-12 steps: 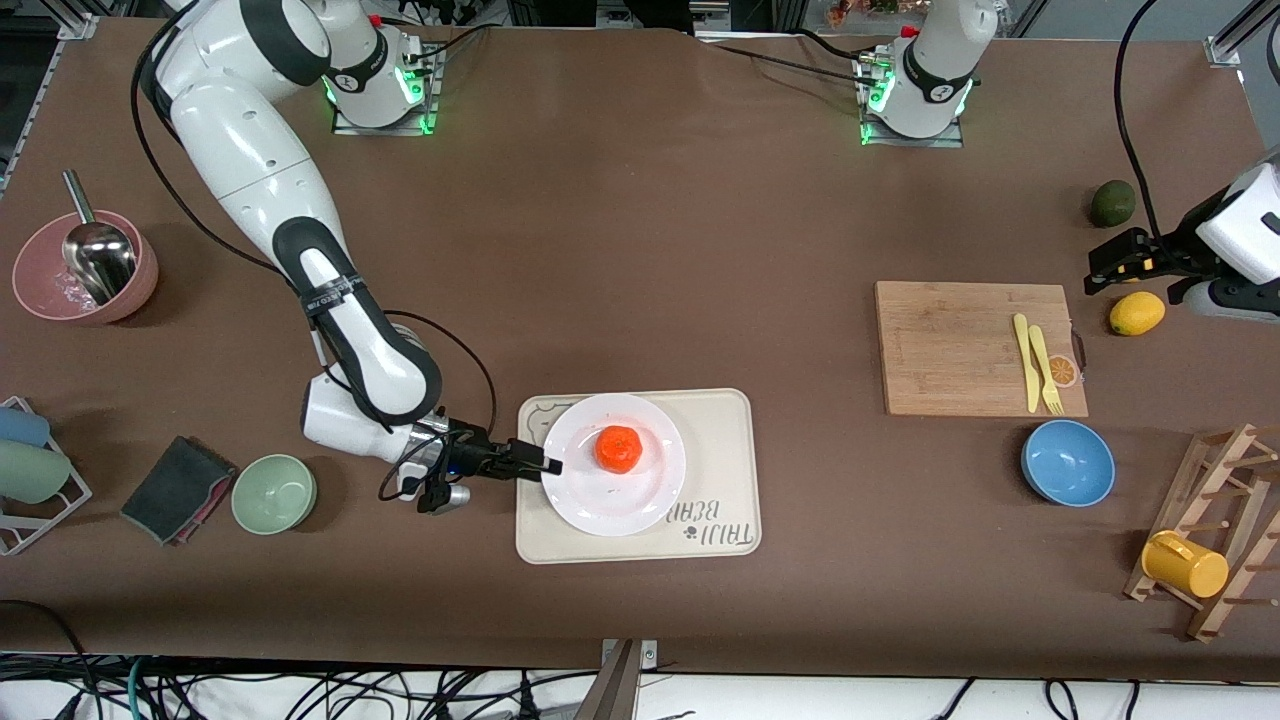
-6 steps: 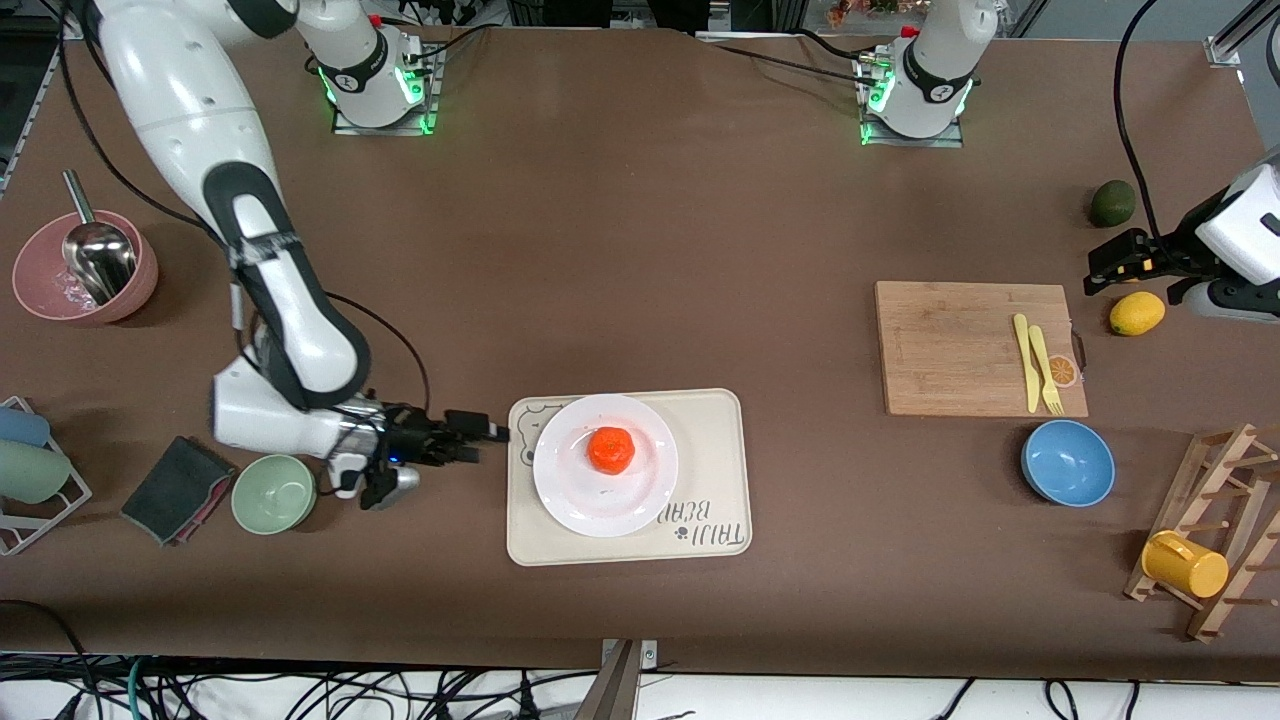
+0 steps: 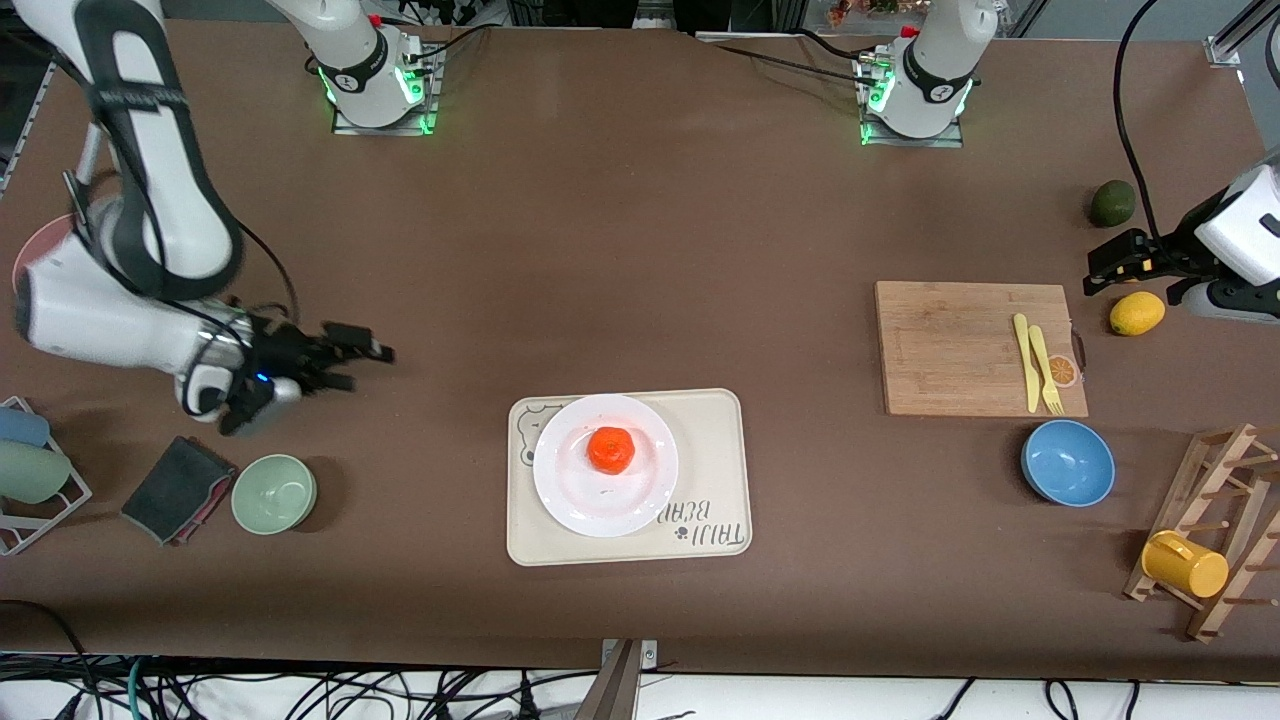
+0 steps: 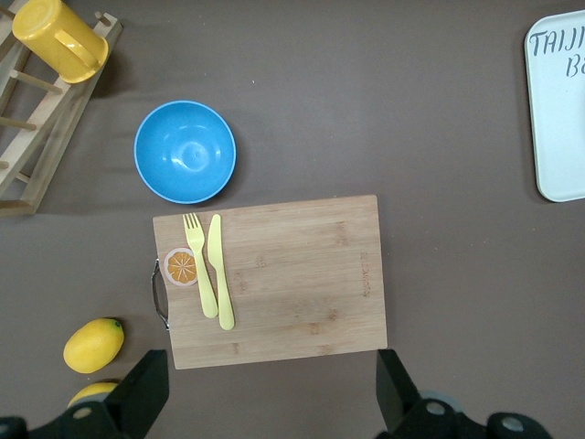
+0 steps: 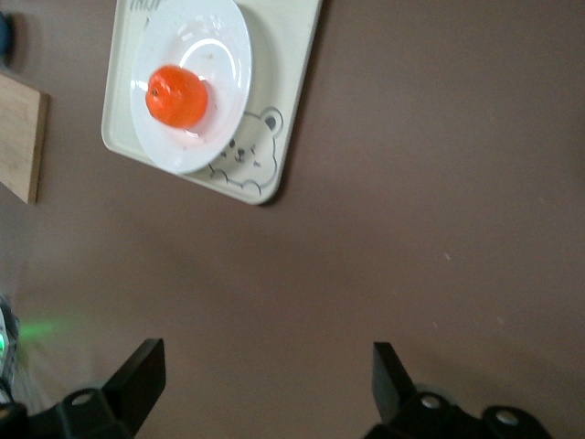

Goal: Place orange and plate with both arms

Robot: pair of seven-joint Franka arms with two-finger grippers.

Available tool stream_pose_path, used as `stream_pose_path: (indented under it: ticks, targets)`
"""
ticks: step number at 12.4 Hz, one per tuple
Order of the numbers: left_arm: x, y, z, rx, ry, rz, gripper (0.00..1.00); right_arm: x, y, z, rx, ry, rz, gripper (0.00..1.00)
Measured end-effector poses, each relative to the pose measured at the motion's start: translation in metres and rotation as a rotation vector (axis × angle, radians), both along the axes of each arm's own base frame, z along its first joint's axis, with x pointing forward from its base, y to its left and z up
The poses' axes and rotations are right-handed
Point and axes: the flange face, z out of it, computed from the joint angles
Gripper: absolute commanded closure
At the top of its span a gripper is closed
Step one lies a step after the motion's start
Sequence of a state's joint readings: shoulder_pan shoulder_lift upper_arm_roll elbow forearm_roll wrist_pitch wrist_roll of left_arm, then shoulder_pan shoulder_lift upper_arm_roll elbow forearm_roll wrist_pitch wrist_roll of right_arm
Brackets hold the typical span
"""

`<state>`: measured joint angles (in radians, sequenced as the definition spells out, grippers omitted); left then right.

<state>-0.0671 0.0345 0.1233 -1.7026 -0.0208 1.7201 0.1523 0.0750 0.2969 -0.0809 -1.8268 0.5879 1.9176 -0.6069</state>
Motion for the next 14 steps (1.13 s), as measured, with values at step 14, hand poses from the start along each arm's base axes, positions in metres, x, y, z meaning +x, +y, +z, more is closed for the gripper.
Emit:
stream_pose_path:
  ticks: [14]
  targets:
    - [0.000,0.000,0.000,0.000,0.000,0.000,0.00,-0.061,-0.022,0.202,-0.515,0.012,-0.090,0.00]
